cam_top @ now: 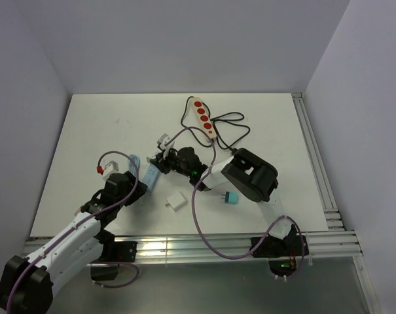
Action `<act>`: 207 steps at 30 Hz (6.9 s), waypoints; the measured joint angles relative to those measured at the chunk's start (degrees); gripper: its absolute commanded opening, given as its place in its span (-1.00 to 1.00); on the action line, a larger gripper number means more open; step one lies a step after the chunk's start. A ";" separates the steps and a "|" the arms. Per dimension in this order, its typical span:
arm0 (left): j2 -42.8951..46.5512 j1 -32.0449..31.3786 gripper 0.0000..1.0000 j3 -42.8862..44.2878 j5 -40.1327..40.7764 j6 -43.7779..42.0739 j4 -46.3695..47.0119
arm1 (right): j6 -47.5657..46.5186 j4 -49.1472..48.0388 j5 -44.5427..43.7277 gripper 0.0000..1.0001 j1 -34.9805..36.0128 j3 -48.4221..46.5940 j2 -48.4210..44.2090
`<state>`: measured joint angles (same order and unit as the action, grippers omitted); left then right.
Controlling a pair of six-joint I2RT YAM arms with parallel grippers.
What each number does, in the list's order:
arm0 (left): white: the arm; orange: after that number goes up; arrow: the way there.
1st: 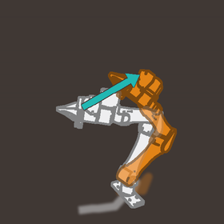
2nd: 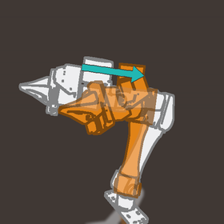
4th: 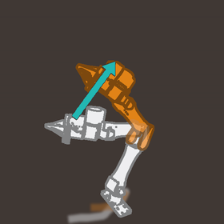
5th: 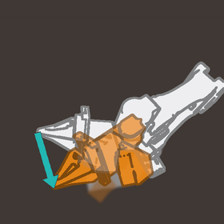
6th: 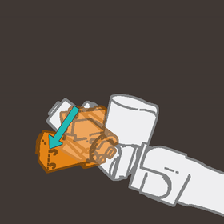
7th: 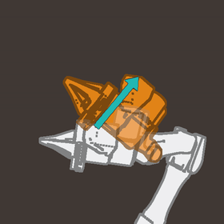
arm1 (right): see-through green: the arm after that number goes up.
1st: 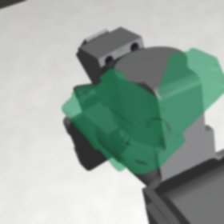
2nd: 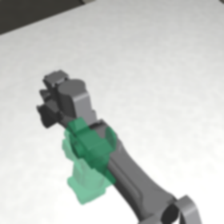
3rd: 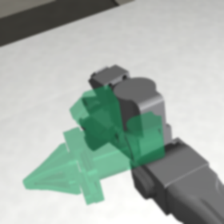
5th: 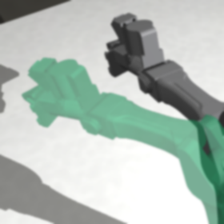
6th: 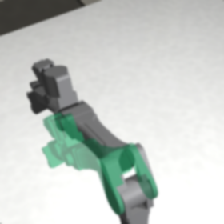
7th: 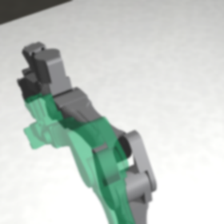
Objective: Insert the plug
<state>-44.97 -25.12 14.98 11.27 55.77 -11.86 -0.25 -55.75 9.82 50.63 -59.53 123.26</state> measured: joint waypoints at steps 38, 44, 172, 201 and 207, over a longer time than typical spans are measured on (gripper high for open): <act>10.32 -0.04 0.72 6.93 -7.32 -1.25 -8.20 | 23.34 55.74 -10.62 0.92 4.90 9.49 -33.83; 10.38 -0.04 0.72 8.79 -8.92 -1.27 -9.07 | 24.57 59.87 -10.23 0.90 10.25 7.02 -31.39; -2.10 -19.52 -0.99 26.93 -0.15 -32.22 3.58 | 57.46 87.17 -6.75 0.43 -2.10 -18.58 -48.63; -4.52 -30.42 -0.99 25.07 8.00 -69.20 6.12 | 66.71 95.43 8.70 0.39 -5.53 -30.40 -31.39; -4.87 -35.06 -0.99 25.07 14.16 -71.71 6.16 | 67.12 96.83 9.14 0.35 -5.51 -30.40 -30.40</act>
<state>-49.84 -60.18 40.05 25.43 -15.94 -5.69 66.87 41.08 18.96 45.12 -89.93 92.86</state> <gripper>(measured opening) 0.385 0.687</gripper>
